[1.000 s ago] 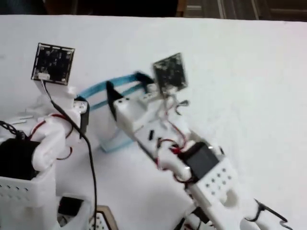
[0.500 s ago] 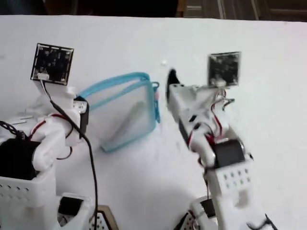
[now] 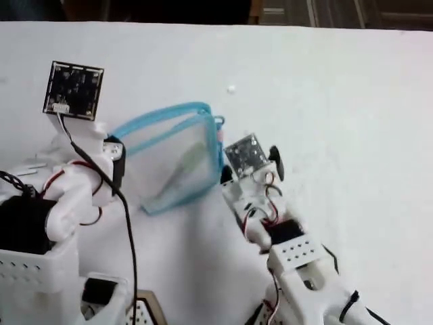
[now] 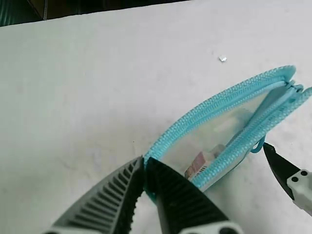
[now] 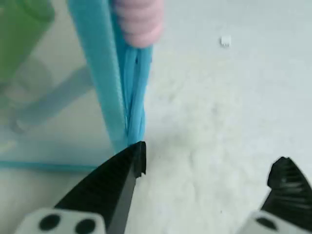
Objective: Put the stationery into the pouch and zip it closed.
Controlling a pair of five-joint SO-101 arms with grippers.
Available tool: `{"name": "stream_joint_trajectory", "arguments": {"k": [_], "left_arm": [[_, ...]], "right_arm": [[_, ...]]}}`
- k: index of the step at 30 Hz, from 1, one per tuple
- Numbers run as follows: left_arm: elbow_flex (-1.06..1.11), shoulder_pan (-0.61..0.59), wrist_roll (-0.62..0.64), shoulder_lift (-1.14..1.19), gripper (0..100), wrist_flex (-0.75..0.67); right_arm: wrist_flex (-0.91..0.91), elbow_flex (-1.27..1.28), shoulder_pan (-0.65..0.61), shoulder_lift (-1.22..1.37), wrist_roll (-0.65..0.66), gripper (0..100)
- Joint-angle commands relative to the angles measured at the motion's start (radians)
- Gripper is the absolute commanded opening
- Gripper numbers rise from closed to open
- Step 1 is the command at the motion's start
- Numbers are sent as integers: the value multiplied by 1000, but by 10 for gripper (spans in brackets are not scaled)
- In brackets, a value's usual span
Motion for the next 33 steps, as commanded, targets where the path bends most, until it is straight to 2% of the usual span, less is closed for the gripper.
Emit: {"name": "stream_joint_trajectory", "arguments": {"k": [1,5,14,21,25,28,33], "left_arm": [[38,-7,-9,10,22,0],[38,-7,-8,12,22,0],[40,-1,-8,13,22,0],[40,1,-8,13,22,0],[38,1,-9,13,22,-9],[32,1,-9,13,22,-31],[26,1,-14,12,22,-84]], "right_arm": [[-180,18,1,-12,-106,383],[-263,18,-15,-10,-176,383],[-268,18,-30,-10,-176,383],[-137,15,-231,-22,-181,383],[-128,14,-311,-58,-209,383],[-127,14,-292,-127,-242,383],[-125,18,-96,-228,-250,383]]}}
